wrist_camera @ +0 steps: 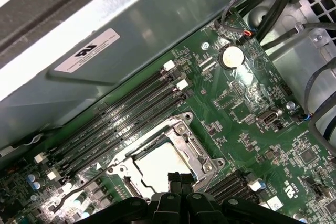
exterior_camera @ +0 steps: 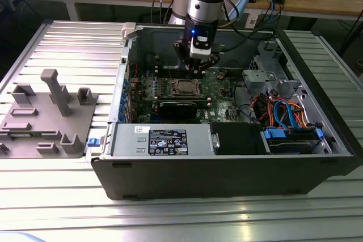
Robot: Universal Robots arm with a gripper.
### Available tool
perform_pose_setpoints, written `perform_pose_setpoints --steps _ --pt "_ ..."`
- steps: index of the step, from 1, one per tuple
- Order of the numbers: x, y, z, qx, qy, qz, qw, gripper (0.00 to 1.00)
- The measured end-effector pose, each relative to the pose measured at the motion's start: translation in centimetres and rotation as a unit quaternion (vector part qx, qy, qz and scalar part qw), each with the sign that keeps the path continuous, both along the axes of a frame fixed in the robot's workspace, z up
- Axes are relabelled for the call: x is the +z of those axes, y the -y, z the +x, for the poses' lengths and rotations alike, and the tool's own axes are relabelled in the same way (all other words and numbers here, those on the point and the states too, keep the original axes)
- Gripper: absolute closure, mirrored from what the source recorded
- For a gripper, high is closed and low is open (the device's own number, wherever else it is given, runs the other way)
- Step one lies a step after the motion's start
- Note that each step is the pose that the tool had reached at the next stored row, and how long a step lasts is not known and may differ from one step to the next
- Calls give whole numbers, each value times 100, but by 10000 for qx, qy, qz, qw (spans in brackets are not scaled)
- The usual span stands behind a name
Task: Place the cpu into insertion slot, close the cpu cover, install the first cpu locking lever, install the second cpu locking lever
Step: 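Install the first cpu locking lever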
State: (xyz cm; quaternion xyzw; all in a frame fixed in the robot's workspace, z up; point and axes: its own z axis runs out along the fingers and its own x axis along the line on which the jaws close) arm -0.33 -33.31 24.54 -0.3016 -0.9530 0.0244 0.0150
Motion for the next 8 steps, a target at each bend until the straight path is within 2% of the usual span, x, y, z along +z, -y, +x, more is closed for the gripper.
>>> perform_pose_setpoints --steps 8 --pt "0 0 0 58 0 0 10000 89"
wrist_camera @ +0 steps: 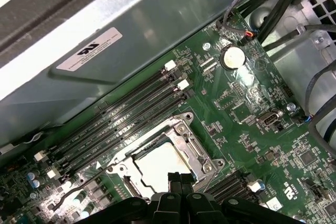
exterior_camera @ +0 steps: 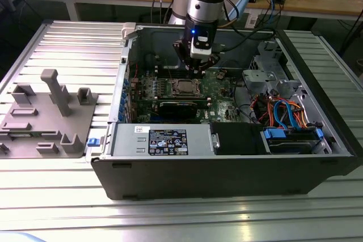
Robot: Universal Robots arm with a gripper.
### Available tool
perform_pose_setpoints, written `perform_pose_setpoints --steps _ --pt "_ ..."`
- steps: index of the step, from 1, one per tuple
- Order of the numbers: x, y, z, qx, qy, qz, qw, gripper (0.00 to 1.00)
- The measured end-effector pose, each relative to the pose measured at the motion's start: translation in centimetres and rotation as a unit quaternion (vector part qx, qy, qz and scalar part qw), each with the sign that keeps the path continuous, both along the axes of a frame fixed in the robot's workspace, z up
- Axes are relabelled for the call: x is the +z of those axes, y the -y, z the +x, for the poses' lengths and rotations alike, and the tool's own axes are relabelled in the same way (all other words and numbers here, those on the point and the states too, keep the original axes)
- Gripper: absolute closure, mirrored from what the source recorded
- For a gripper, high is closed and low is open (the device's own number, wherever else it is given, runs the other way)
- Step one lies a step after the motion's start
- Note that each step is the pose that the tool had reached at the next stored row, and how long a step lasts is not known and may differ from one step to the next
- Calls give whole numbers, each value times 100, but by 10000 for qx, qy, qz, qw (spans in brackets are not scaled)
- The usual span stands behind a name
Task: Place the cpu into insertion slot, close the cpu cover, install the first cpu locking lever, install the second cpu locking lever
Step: 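Install the first cpu locking lever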
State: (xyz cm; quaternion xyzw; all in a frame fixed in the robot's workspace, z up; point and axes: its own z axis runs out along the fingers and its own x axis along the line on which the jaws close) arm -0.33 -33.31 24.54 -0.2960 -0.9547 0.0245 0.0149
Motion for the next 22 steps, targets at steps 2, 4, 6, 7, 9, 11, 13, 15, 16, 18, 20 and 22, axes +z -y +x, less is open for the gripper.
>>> perform_pose_setpoints --steps 2,4,6,7,9,11,13,15,16,18,20,22 --pt "0 0 0 7 0 0 10000 89" --pt "0 0 0 13 0 0 10000 89" --pt "0 0 0 24 0 0 10000 89" --pt "0 0 0 31 0 0 10000 89" --pt "0 0 0 49 0 0 10000 89" --pt "0 0 0 61 0 0 10000 89" --pt "0 0 0 65 0 0 10000 89" --pt "0 0 0 77 0 0 10000 89" --pt "0 0 0 79 0 0 10000 89" --pt "0 0 0 83 0 0 10000 89" --pt "0 0 0 85 0 0 10000 89" --pt "0 0 0 90 0 0 10000 89"
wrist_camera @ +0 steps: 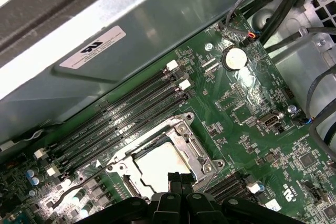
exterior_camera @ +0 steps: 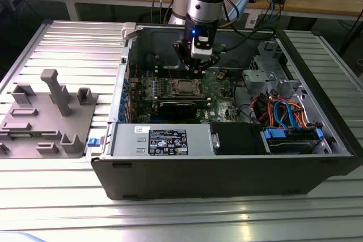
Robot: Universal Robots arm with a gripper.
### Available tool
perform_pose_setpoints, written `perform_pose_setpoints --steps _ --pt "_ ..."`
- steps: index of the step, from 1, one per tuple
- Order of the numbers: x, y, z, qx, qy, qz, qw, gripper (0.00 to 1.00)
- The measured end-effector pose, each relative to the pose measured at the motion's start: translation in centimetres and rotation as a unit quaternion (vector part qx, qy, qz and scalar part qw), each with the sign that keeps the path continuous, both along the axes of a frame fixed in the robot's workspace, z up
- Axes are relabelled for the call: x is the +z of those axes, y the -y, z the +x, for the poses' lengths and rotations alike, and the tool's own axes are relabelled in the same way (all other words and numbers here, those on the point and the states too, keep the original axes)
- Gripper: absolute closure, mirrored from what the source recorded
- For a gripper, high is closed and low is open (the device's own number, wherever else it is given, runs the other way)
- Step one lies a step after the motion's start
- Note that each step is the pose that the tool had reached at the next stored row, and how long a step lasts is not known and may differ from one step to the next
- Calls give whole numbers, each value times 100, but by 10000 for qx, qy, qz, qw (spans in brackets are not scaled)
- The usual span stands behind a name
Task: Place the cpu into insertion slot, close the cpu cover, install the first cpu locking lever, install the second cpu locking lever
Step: 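Install the first cpu locking lever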
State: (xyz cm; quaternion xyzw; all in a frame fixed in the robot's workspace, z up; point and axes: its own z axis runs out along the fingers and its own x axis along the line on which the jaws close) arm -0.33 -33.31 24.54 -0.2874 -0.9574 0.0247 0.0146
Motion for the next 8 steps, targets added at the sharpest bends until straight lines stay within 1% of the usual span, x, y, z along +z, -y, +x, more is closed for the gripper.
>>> perform_pose_setpoints --steps 5,7,8 --pt "-1 -1 0 20 1 6 10000 89" --pt "1 0 -1 28 0 28 10000 89" --pt "0 1 0 34 0 52 10000 89"
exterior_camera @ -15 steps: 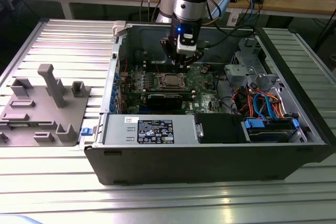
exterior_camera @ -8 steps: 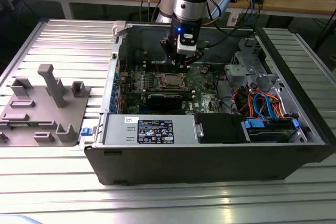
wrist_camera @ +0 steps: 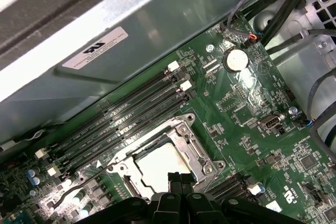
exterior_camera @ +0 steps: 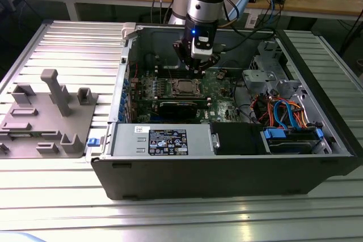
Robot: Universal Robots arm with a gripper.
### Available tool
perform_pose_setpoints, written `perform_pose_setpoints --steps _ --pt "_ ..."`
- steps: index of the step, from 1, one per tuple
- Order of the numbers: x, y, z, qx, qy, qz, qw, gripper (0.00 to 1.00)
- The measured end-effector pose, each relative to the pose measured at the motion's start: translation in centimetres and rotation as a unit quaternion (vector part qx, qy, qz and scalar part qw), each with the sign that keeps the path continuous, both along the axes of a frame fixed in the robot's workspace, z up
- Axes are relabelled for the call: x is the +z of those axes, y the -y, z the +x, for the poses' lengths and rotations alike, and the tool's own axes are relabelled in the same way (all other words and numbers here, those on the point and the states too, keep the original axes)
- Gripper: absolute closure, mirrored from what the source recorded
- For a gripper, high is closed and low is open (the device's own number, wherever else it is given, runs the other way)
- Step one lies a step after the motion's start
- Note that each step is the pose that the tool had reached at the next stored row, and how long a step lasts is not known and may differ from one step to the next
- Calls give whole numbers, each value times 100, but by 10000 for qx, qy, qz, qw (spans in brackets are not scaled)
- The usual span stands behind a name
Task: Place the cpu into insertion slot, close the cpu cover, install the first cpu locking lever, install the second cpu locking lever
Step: 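Install the first cpu locking lever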
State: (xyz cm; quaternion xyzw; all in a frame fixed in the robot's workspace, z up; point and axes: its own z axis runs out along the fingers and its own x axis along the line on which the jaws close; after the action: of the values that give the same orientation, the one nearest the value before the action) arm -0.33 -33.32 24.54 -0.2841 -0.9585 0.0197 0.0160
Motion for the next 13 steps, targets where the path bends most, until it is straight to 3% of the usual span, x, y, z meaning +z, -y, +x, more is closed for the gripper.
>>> perform_pose_setpoints --steps 5,13 --pt "0 4 0 18 0 75 10000 89" --pt "0 5 0 41 0 97 9999 89"
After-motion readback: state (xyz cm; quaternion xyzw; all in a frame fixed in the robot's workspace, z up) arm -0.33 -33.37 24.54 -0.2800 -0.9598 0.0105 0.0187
